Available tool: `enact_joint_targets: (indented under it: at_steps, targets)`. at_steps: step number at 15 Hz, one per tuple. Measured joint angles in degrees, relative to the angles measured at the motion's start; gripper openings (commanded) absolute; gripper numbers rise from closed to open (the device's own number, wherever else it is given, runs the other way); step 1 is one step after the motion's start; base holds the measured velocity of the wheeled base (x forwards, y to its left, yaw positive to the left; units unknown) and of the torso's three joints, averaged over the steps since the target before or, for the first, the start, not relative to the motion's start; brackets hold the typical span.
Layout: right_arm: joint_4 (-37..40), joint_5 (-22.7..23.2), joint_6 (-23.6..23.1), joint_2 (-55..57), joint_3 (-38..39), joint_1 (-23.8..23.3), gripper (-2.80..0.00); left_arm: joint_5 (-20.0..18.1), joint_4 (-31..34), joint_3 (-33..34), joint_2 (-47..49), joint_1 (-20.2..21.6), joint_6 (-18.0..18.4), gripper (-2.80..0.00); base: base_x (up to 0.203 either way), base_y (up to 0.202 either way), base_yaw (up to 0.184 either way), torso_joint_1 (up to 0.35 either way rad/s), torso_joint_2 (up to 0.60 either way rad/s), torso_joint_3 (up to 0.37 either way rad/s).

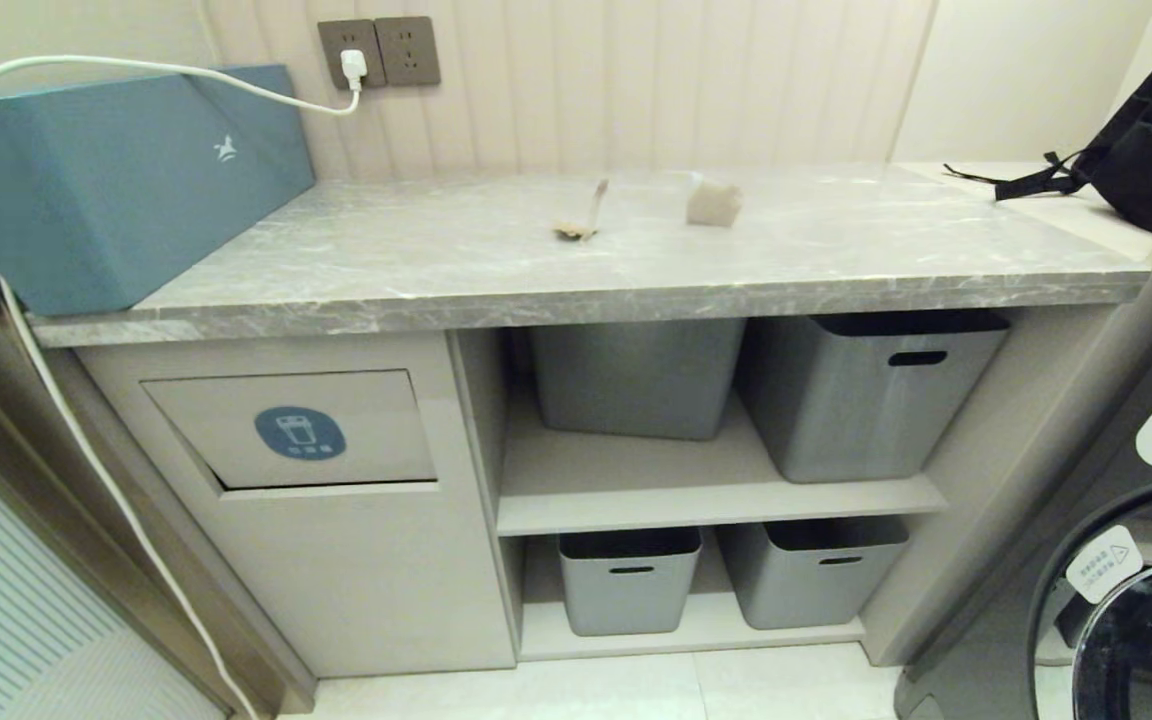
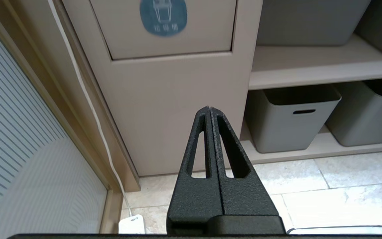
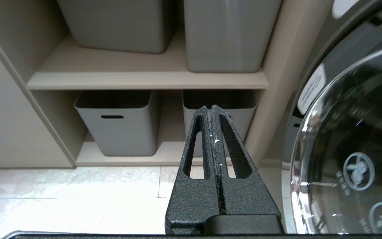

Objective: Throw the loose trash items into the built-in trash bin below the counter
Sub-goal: Pick up the garbage

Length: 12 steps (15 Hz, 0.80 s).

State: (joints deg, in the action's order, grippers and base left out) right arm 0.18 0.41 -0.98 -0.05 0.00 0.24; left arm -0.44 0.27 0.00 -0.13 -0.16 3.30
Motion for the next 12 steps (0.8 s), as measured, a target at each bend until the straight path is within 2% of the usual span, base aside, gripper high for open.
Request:
enact_joint_targets:
  at_steps: [12]
  targets:
    - [0.0,-0.2,0.6,0.0,0.0,0.0,-2.80,0.4,-0.1,0.0,0.0,0.0,-1.7,-2.80,0.000,0.000,0.000,0.216,-0.49,-0.283]
